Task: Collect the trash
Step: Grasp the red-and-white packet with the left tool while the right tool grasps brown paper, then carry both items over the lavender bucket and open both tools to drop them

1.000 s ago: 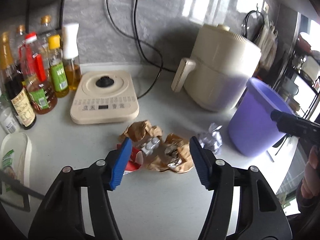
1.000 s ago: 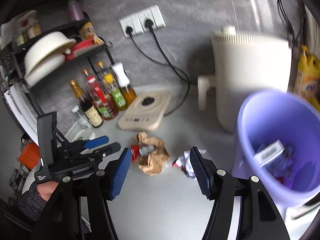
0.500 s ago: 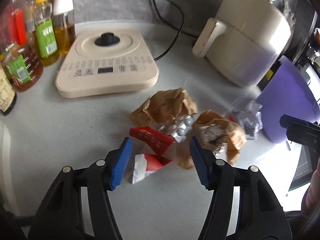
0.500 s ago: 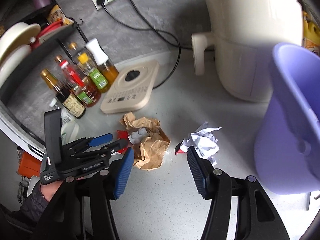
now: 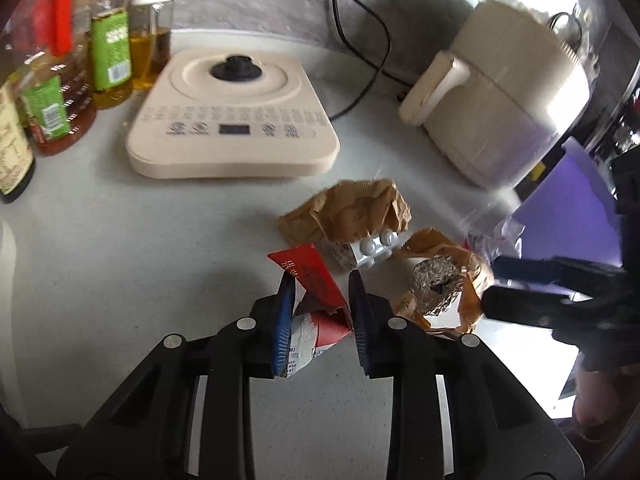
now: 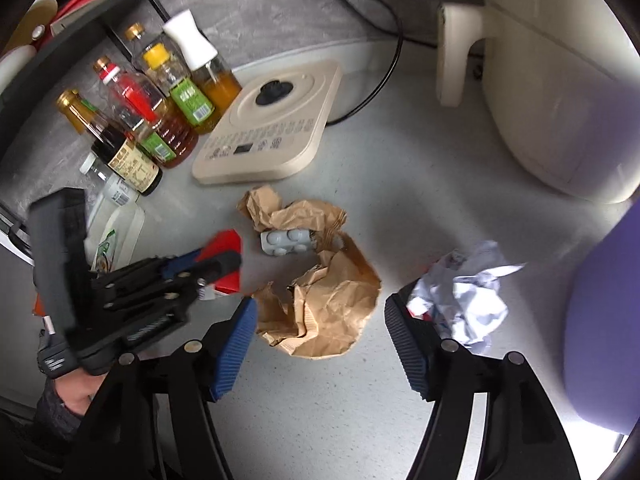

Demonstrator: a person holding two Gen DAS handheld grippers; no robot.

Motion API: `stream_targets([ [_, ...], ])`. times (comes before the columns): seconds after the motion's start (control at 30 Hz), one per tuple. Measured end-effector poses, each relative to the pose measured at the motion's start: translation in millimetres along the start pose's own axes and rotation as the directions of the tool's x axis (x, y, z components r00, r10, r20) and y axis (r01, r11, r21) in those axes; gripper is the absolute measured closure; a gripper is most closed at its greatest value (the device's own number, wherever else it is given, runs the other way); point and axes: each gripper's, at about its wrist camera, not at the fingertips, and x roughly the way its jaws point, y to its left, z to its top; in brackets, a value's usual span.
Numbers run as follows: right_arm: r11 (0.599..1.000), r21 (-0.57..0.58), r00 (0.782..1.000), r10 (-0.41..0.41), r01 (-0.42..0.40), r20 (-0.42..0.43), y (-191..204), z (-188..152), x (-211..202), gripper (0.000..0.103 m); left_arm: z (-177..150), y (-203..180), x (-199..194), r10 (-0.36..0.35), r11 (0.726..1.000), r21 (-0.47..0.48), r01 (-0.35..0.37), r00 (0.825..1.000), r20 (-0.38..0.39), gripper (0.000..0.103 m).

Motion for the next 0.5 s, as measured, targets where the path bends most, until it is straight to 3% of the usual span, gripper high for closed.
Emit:
stream_targets([
  [0.03, 1.000, -0.006, 1.000, -0.004, 0.003, -0.014, 2, 0, 3, 0.042, 0, 3, -3, 0.001, 1.000, -0.005, -0.001, 1.000, 0.009, 0.076],
  [0.1, 1.000, -0.011, 0.999, -0.025, 0.025, -0.033, 3, -1, 5, 0.088, 0, 7, -9, 0.007, 1.000, -0.014, -0.006, 1.000, 0.028, 0.076],
  [0.27, 1.000, -0.022, 1.000, -0.007, 0.008, 0.018, 9, -7, -18, 0.095, 3, 2, -26, 0.009, 1.000, -0.026, -0.007, 0.997, 0.074, 0.076],
  [0.5, 0.999, -0.017, 0.995, 0.047, -0.045, 0.088, 5, -17, -56, 0.095, 2, -23, -55, -0.003, 1.000, 0.016, 0.000, 0.989, 0.149, 0.076],
])
